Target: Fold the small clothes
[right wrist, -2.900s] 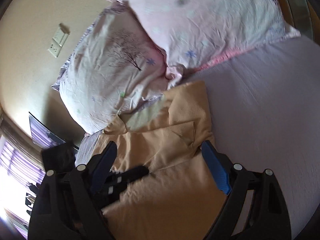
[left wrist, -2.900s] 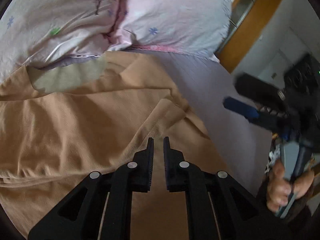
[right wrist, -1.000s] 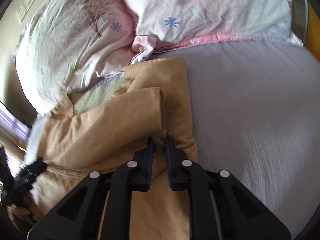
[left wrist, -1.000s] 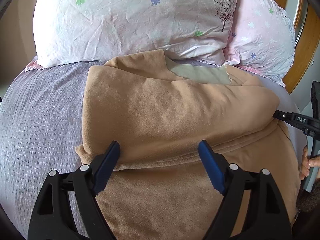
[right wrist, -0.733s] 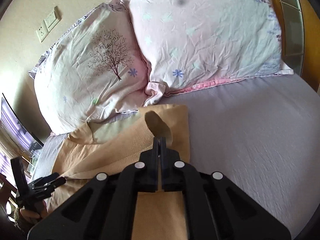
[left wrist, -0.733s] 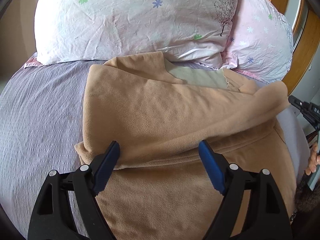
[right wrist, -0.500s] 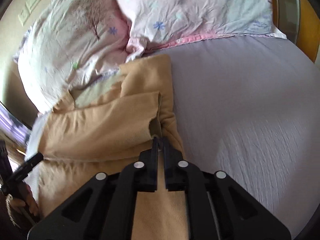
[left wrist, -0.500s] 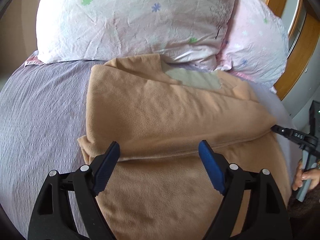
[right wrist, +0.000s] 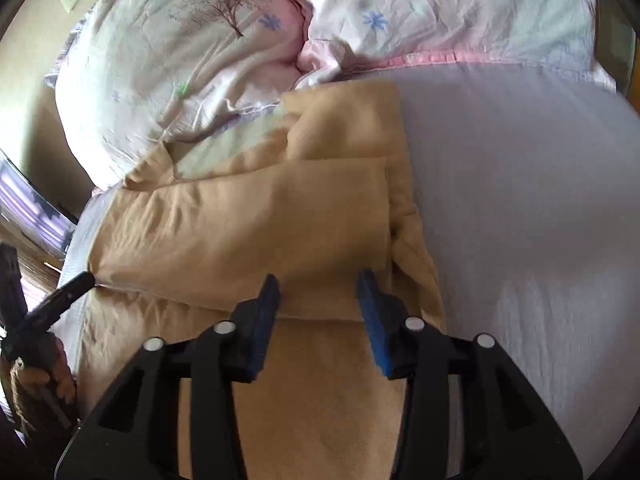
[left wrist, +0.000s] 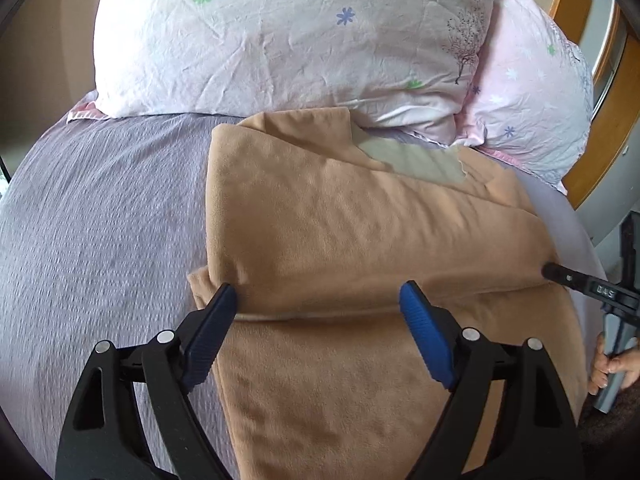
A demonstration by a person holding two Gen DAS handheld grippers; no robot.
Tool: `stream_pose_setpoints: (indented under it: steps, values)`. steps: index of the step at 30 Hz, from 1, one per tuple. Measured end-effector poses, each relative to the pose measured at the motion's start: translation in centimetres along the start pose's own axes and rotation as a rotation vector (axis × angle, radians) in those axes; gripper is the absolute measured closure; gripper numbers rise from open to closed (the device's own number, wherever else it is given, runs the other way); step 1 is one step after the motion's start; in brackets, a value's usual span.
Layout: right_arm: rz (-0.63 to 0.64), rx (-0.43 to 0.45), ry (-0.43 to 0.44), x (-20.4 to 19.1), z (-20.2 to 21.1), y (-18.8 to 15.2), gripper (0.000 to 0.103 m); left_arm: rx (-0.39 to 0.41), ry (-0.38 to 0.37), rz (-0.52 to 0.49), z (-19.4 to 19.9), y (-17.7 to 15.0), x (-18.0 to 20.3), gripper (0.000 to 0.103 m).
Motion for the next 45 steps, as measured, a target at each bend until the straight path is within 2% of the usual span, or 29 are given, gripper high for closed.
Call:
stream_pose_setpoints:
  steps: [1,2,3,4,5,6,8,9,12,14,18,22,24,25,27,28,29,30,31,32,33,35,38,42,45]
  values:
    - [-0.014,0.009,0.003,0.3,1.2,-0.2,0.059,-0.002,-0.028,0.0,0.8,-0.5,-0.1,0.019]
    - [-0.021,0.021,0.014,0.5,2.1,-0.4,0.052,-0.003,-0.063,-0.009,2.1,-1.4,-0.1,0.019]
    - [-0.023,0.057,0.064,0.8,4.1,-1.0,0.046,0.001,-0.088,-0.021,3.2,-2.1,-0.1,0.018]
    - [-0.011,0.092,0.124,1.0,6.2,-1.9,0.032,0.008,-0.11,-0.037,4.6,-3.1,-0.1,0.018]
    - [0.013,0.116,0.179,1.5,8.1,-3.2,0.024,0.017,-0.127,-0.055,6.1,-4.2,-0.1,0.011]
    - [0.035,0.129,0.232,2.1,9.7,-4.6,0.022,0.033,-0.142,-0.074,8.0,-5.7,-0.3,0.004]
    - [0.074,0.118,0.344,3.5,12.4,-8.0,0.02,0.063,-0.179,-0.086,11.2,-8.4,-0.7,0.003]
    - [0.086,0.106,0.382,3.9,13.5,-9.8,0.018,0.065,-0.225,-0.082,12.8,-10.2,-1.2,0.003]
    - [0.114,0.031,0.446,6.2,16.0,-15.4,0.015,0.059,-0.296,-0.037,15.8,-15.0,-2.8,0.003]
    - [0.09,-0.036,0.434,8.1,16.6,-18.7,0.015,0.049,-0.301,-0.006,16.8,-17.7,-3.7,0.003]
    - [0.012,-0.121,0.375,10.6,15.0,-21.6,0.015,0.002,-0.346,0.09,15.9,-21.6,-5.0,0.003]
    - [-0.003,-0.166,0.439,10.2,11.9,-22.0,0.015,-0.056,-0.349,0.135,12.9,-23.2,-4.6,0.003]
    - [0.012,-0.185,0.464,9.3,10.5,-22.0,0.018,-0.064,-0.381,0.167,11.6,-23.5,-4.2,0.006]
    - [0.019,-0.194,0.475,9.0,10.0,-22.1,0.024,-0.066,-0.403,0.181,11.1,-23.5,-4.0,0.008]
    - [0.029,-0.209,0.51,8.1,9.2,-22.1,0.041,-0.076,-0.428,0.21,10.1,-23.2,-3.7,0.024]
    - [0.034,-0.216,0.525,7.8,8.9,-22.1,0.06,-0.08,-0.44,0.228,9.6,-23.1,-3.7,0.029]
    - [0.042,-0.225,0.541,7.4,8.7,-22.4,0.083,-0.085,-0.457,0.252,9.3,-23.0,-3.8,0.046]
    - [0.062,-0.232,0.553,6.9,8.8,-22.8,0.092,-0.093,-0.491,0.287,9.0,-23.1,-3.9,0.069]
    - [0.075,-0.23,0.556,6.7,8.9,-22.9,0.096,-0.104,-0.53,0.326,8.9,-23.2,-4.2,0.079]
    - [0.092,-0.214,0.567,6.3,9.6,-23.0,0.096,-0.106,-0.551,0.351,9.0,-23.4,-4.5,0.093]
    - [0.101,-0.197,0.577,6.1,10.2,-22.9,0.096,-0.101,-0.562,0.371,9.4,-23.3,-4.9,0.097]
    - [0.117,-0.149,0.601,5.4,11.6,-21.9,0.097,-0.083,-0.57,0.383,10.6,-22.9,-5.1,0.098]
    - [0.16,-0.047,0.649,3.5,13.8,-18.9,0.097,0.002,-0.576,0.356,13.7,-20.1,-5.3,0.098]
    - [0.182,0.119,0.69,1.0,15.0,-11.6,0.096,0.102,-0.539,0.255,15.0,-13.2,-4.8,0.098]
    - [0.094,0.214,0.652,-0.1,12.9,-5.0,0.096,0.149,-0.465,0.228,12.8,-6.5,-4.9,0.098]
Point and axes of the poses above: each gripper's, at about its wrist camera, not at the fingertips, and z roughly against the way its jaws point, x to its right, y to its top, the point moved 2 cm from there along -z, roughly the way its jaws point, and after that the axes turned 3 degrees about -z, right-handed, at the moved point
